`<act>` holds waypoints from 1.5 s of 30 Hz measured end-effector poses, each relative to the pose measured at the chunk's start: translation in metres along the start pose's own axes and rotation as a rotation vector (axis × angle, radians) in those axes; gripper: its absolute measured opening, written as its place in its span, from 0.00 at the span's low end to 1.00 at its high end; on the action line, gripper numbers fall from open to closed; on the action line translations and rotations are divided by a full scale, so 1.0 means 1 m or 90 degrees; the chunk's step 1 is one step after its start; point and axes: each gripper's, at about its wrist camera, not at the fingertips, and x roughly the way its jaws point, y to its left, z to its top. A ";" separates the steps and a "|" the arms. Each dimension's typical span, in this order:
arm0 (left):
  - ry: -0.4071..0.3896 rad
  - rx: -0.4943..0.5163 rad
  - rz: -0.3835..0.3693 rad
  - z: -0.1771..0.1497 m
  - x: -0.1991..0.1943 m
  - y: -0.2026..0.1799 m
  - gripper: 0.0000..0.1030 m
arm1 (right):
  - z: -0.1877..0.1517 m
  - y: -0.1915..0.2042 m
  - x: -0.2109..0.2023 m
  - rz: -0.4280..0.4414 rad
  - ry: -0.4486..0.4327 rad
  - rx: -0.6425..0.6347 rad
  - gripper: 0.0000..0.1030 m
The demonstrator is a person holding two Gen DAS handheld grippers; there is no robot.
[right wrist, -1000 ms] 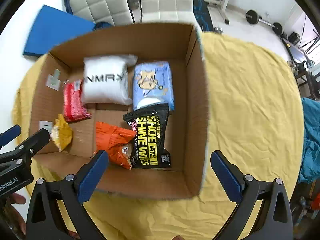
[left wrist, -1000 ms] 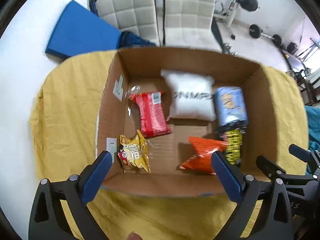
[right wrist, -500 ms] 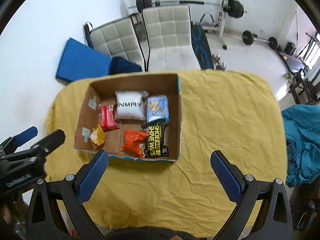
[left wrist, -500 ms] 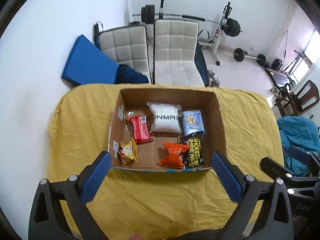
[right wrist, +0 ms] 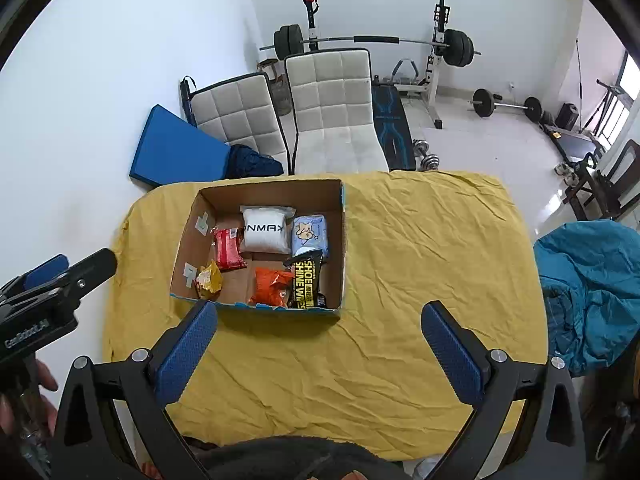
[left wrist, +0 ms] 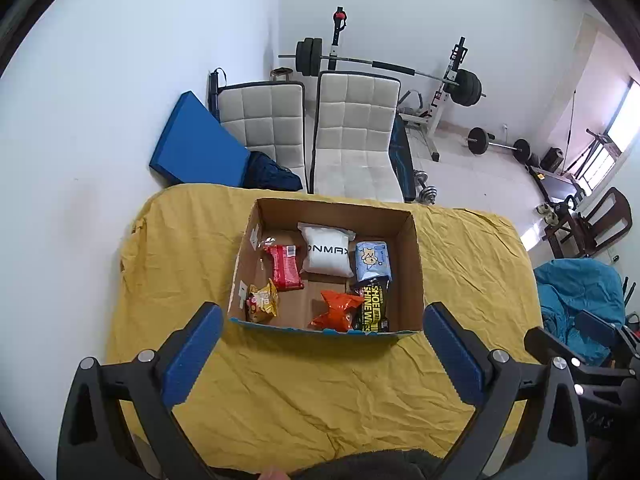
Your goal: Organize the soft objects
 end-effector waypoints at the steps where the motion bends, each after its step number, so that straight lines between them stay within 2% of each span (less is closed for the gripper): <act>1: -0.002 0.001 0.004 -0.001 -0.002 0.000 1.00 | 0.000 -0.001 -0.004 -0.002 -0.002 0.000 1.00; 33: 0.004 0.006 0.034 -0.007 0.005 -0.009 1.00 | 0.006 -0.001 -0.016 -0.056 -0.043 -0.007 1.00; 45: 0.006 0.014 0.036 -0.008 0.003 -0.010 1.00 | 0.006 -0.002 -0.019 -0.054 -0.049 -0.007 1.00</act>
